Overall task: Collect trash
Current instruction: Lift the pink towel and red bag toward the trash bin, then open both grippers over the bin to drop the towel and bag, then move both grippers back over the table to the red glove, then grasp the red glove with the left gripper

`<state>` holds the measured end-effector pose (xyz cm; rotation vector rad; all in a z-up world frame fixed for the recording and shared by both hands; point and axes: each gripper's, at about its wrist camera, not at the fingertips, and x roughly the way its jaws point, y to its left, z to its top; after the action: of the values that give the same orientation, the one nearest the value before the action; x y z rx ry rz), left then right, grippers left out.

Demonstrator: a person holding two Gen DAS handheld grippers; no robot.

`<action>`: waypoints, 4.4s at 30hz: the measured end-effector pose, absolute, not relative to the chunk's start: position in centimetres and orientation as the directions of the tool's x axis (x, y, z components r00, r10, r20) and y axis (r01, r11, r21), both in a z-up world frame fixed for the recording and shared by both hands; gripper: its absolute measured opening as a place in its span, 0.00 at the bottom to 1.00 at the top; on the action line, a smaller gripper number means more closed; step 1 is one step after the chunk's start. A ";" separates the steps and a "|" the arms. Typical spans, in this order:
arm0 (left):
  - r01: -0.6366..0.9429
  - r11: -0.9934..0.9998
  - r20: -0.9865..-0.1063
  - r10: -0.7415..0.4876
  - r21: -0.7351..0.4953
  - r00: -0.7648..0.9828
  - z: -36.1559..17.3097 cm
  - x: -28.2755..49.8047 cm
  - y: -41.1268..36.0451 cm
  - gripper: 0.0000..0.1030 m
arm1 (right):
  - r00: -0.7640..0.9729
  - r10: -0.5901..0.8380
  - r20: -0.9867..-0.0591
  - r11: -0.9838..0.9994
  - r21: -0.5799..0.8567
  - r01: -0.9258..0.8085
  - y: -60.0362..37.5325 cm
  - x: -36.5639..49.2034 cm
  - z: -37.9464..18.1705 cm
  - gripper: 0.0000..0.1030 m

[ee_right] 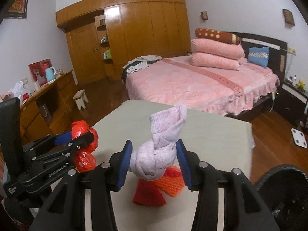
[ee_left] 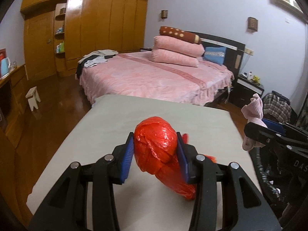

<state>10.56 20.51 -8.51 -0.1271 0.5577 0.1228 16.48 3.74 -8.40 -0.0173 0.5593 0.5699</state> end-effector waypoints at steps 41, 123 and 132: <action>0.360 0.931 -0.510 -0.340 -0.062 0.790 -9.2 11.6 -7.0 0.40 | 0.869 0.126 -0.479 0.987 0.148 -0.061 -22.7 10.0 -9.5 0.45; -0.122 0.992 -0.666 0.078 -0.019 0.741 -17.8 17.2 16.4 0.72 | 0.744 0.378 -0.552 0.922 0.146 -0.360 -3.2 20.9 -16.3 0.80; -0.103 0.994 -0.735 0.039 -0.043 0.677 -20.4 19.3 16.6 0.43 | 0.722 0.380 -0.578 0.920 0.156 -0.359 -2.8 22.2 -17.2 0.80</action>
<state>19.31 16.58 -20.43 -0.0830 0.8230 0.0797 22.21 -2.80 -17.21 0.0343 0.6454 0.4079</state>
